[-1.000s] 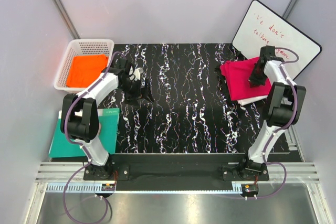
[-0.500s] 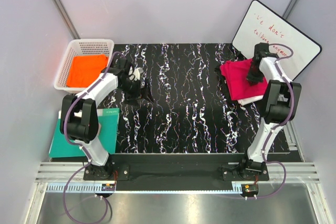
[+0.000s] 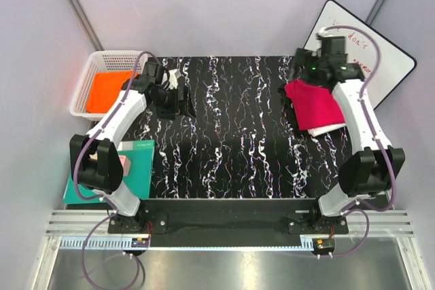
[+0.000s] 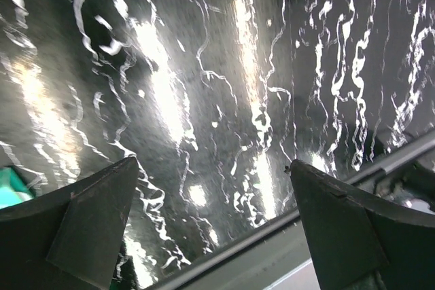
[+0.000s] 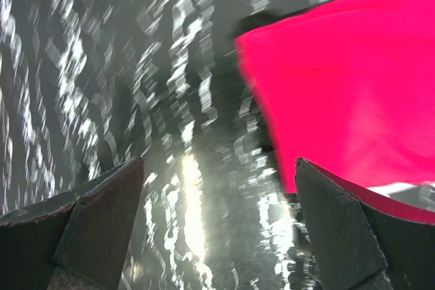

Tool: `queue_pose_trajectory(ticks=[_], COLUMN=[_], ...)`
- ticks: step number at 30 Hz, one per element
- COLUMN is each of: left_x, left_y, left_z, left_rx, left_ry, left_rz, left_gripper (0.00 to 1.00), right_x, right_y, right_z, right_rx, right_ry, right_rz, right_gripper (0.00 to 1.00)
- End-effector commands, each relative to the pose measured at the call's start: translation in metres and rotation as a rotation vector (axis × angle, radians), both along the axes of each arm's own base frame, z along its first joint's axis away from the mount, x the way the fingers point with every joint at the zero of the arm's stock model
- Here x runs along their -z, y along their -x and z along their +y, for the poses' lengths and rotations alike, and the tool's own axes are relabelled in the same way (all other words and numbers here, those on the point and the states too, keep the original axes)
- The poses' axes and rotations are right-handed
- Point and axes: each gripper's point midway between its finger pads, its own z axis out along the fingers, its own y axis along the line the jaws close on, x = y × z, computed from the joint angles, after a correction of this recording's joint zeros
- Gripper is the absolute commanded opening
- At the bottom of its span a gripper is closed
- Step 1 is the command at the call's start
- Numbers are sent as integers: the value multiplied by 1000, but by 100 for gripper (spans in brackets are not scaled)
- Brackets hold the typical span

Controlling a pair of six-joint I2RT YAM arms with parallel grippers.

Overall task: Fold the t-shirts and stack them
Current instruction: Put the neatly folded tshirt into the corner of the board with the right arm

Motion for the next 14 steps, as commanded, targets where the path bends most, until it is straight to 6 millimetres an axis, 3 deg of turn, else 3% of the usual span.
queue_pose_trajectory(ticks=[1,7,10,14], left_x=[-13,-1,4,10], left_y=[-7,-2,-2,-6], left_z=[17,42,52,58], left_rx=[-19,-59,-72,-87], left_ry=[-89,-164,-186,-204], left_rz=[-68,-46,-34,-17], left_gripper=[99,99,99,99], right_x=[48,97,115,128], right_y=[1,5,4,0], right_z=[56,132,147,152], right_rx=[-159,-370,-384,-369], right_ry=[67,-11,-27,-50], right_rz=[105,217,261,295], right_gripper=[100,100,100,100])
